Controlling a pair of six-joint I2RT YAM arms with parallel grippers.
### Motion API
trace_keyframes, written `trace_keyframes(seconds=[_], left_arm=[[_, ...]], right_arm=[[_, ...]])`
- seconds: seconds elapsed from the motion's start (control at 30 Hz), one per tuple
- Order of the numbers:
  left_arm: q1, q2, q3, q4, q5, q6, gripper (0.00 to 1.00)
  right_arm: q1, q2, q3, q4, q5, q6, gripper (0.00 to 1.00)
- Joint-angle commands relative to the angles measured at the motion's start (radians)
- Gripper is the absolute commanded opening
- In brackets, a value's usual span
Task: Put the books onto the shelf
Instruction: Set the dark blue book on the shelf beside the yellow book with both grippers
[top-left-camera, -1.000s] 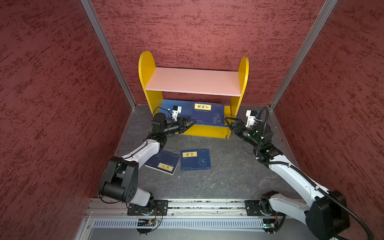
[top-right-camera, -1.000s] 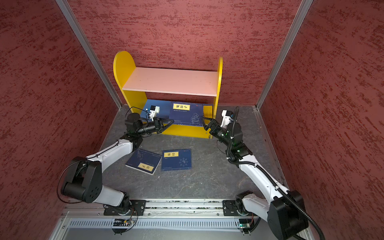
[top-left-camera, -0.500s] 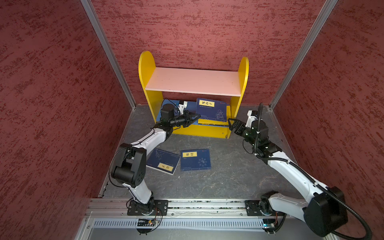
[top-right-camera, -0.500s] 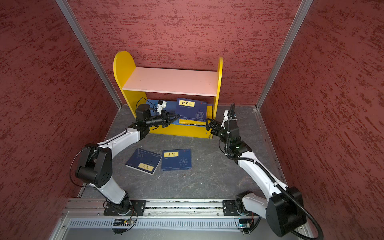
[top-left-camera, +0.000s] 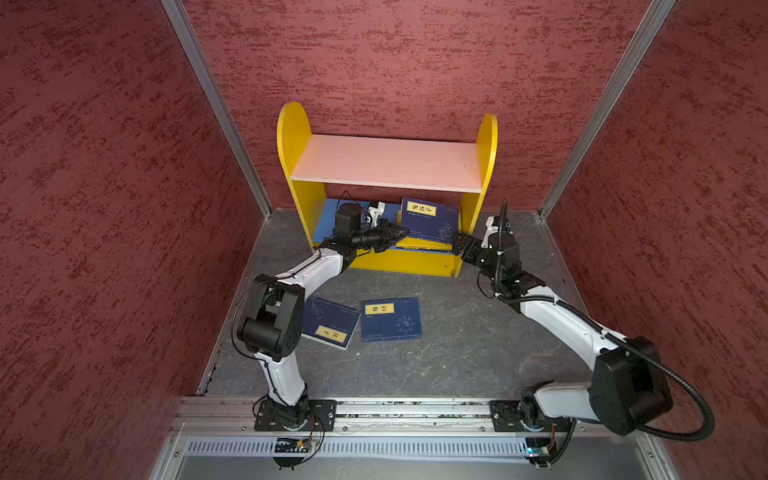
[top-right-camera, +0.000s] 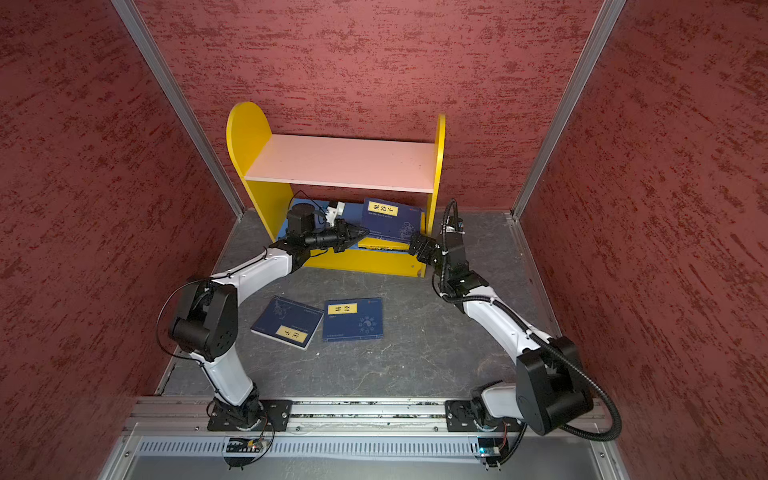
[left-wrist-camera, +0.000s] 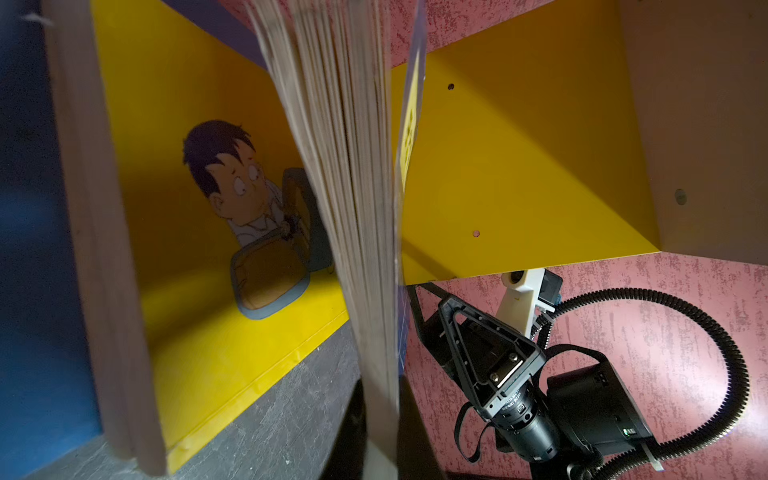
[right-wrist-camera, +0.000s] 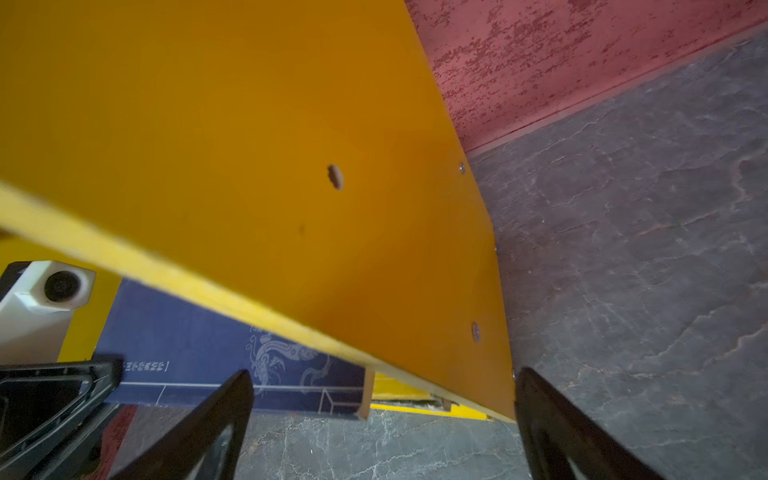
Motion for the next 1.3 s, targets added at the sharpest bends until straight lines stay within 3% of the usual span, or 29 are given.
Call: trace_keyframes(seconds=[0.0,0.63,1.27], left_arm=[[-0.014,0.017,0.033,-0.018,-0.016,0.037,0.0],[-0.045,0.06,0.088,-0.057,-0.071,0.051,0.0],[-0.054,0.085,0.118,-0.083,-0.051,0.055,0.0]], right_arm=[[-0.004,0.027,0.041,0.045,0.025,-0.015,0.99],[-0.004,0.124,0.091,0.059,0.028,0.002,0.99],[-0.004,0.206,0.122,0.059,0.047,-0.008,0.99]])
